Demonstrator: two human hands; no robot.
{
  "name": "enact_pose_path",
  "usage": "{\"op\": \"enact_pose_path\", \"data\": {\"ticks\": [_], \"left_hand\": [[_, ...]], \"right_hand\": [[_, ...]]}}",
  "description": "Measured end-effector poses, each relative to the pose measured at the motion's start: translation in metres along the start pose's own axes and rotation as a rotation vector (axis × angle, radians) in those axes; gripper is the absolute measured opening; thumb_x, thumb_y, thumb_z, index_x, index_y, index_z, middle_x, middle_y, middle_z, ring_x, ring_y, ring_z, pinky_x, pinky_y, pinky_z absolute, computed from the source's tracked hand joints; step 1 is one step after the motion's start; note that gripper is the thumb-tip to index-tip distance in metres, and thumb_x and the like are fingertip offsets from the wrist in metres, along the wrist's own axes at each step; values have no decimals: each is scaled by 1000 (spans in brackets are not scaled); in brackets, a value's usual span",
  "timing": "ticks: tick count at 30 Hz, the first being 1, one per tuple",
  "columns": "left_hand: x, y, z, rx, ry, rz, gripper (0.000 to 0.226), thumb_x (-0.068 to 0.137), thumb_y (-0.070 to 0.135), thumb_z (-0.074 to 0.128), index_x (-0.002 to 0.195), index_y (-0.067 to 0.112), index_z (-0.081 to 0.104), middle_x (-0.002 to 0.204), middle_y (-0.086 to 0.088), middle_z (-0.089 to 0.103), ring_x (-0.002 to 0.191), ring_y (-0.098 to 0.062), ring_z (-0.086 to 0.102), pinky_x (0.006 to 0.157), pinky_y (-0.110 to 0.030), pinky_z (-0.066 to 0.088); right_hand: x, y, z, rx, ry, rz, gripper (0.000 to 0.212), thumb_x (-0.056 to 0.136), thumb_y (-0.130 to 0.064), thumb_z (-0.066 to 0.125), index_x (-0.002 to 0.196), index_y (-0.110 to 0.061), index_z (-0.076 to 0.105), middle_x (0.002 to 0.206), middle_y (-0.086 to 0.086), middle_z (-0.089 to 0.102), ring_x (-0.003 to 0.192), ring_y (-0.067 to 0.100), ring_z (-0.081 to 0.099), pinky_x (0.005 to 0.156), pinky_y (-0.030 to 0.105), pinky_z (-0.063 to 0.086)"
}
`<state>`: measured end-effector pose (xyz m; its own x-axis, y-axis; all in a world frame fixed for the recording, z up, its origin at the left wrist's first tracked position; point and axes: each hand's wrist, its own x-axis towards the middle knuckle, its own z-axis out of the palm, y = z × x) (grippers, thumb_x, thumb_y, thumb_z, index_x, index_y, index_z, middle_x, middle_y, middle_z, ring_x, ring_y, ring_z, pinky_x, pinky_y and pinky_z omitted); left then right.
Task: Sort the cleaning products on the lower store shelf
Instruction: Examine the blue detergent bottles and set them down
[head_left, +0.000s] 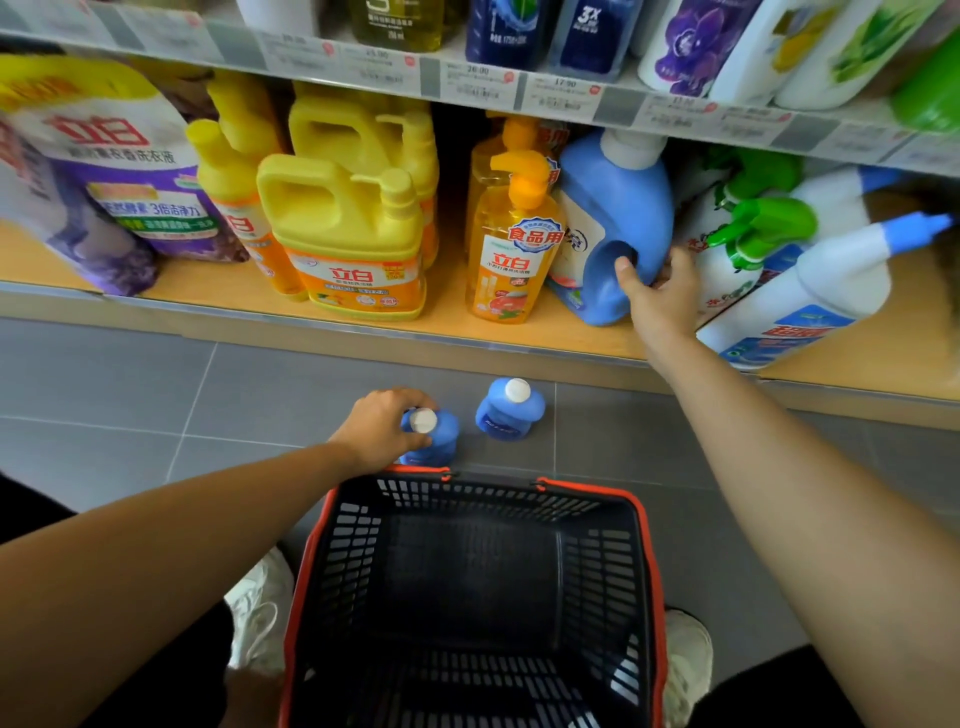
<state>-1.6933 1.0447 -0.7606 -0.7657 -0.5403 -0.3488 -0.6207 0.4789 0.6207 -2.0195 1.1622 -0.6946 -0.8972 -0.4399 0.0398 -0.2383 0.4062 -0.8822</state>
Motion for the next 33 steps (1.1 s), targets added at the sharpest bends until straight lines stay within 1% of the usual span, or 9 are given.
{"op": "enact_pose_path", "data": {"ticks": [3, 6, 9, 15, 18, 23, 28, 31, 33], "left_hand": [[2, 4, 1, -24, 52, -8, 35, 82, 17, 81, 116, 17, 71, 117, -5, 67, 105, -27, 61, 88, -31, 43], [6, 9, 0, -47, 44, -31, 33, 84, 16, 79, 116, 15, 70, 116, -7, 65, 107, -29, 59, 86, -32, 43], [8, 12, 0, -40, 23, -66, 34, 85, 19, 78, 118, 17, 69, 117, -6, 65, 110, -29, 60, 86, -30, 42], [4, 29, -13, -14, 42, -61, 49, 88, 27, 74, 135, 20, 62, 141, 0, 60, 127, -24, 56, 102, -33, 43], [6, 51, -28, -48, 99, 4, 36, 88, 21, 74, 123, 19, 70, 132, 1, 66, 120, -23, 60, 101, -33, 46], [7, 95, -58, -276, 131, 113, 25, 88, 11, 75, 113, 14, 73, 109, 0, 73, 106, -18, 67, 95, -35, 53], [3, 132, -84, -444, 190, 262, 22, 88, 9, 76, 101, 27, 71, 95, 10, 73, 87, 2, 68, 80, -13, 51], [-6, 142, -85, -456, 114, 241, 21, 88, 10, 77, 106, 19, 73, 100, 1, 75, 88, -4, 69, 82, -17, 53], [-14, 146, -83, -441, 98, 228, 26, 88, 10, 77, 112, 15, 71, 103, -3, 74, 90, -8, 68, 85, -21, 54]], "right_hand": [[-11, 4, -1, -35, -91, -9, 25, 93, -35, 69, 97, -14, 56, 94, 10, 65, 84, 20, 60, 67, 17, 46], [-22, 4, -3, 52, -243, 51, 29, 93, -33, 70, 109, -11, 58, 107, 7, 69, 97, 18, 66, 83, 28, 53], [-31, 0, -7, 326, -320, 144, 26, 93, -22, 72, 114, -11, 61, 112, 7, 72, 105, 17, 70, 94, 34, 56], [-23, -23, -12, 615, -418, 333, 24, 97, -19, 65, 119, -11, 64, 115, 6, 71, 102, 17, 70, 90, 31, 56], [-21, -31, -17, 439, -451, 237, 13, 94, -12, 68, 106, -7, 64, 88, 10, 67, 83, 21, 65, 85, 35, 50], [-15, -39, -38, 190, -264, 90, 17, 86, -13, 79, 86, -11, 62, 68, 2, 61, 62, 16, 56, 71, 33, 47], [-26, -43, -71, 13, -222, 27, 34, 80, -20, 85, 98, 2, 66, 77, 5, 67, 59, 3, 60, 61, 27, 50], [-40, -52, -96, -117, -253, -84, 26, 80, -21, 85, 95, -9, 68, 86, 1, 70, 62, -11, 60, 53, 9, 45], [-50, -65, -115, -171, -264, -150, 21, 79, -23, 85, 83, -22, 65, 80, -9, 67, 62, -14, 59, 51, 7, 41]]}}
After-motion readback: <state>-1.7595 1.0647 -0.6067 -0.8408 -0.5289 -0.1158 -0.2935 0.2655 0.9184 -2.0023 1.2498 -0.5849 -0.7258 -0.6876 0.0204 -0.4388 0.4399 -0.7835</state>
